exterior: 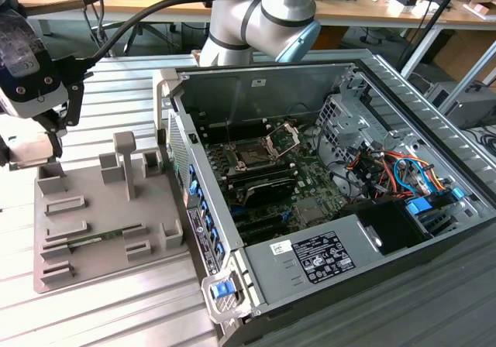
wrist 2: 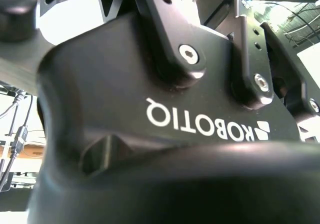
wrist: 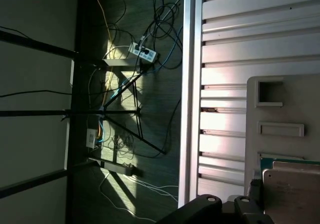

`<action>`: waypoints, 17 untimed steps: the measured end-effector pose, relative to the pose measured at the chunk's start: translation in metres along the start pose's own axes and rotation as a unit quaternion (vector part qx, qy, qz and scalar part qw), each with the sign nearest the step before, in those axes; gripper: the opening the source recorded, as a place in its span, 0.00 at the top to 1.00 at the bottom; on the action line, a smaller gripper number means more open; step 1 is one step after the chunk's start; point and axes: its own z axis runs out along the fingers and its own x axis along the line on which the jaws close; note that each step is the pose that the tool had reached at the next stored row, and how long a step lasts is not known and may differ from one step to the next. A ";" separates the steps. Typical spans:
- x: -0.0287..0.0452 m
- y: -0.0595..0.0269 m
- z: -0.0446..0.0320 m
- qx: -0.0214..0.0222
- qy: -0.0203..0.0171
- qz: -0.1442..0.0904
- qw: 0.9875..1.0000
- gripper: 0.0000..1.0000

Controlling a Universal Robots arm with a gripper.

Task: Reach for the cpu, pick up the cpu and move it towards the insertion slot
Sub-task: 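Pick up the cpu and move it towards the insertion slot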

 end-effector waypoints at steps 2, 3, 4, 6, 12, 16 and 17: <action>0.0000 0.0000 -0.0004 0.000 0.000 0.000 1.000 0.45; 0.0000 0.0000 -0.0006 0.000 0.000 0.000 1.000 0.45; 0.0000 0.0000 -0.0008 0.000 0.000 0.000 1.000 0.45; 0.0000 0.0000 -0.0012 0.000 0.000 0.000 1.000 0.45; 0.0000 0.0000 -0.0025 0.000 0.000 0.000 1.000 0.45; 0.0000 0.0000 -0.0035 0.000 0.000 0.000 1.000 0.45; 0.0000 0.0001 -0.0037 0.000 0.000 0.000 1.000 0.45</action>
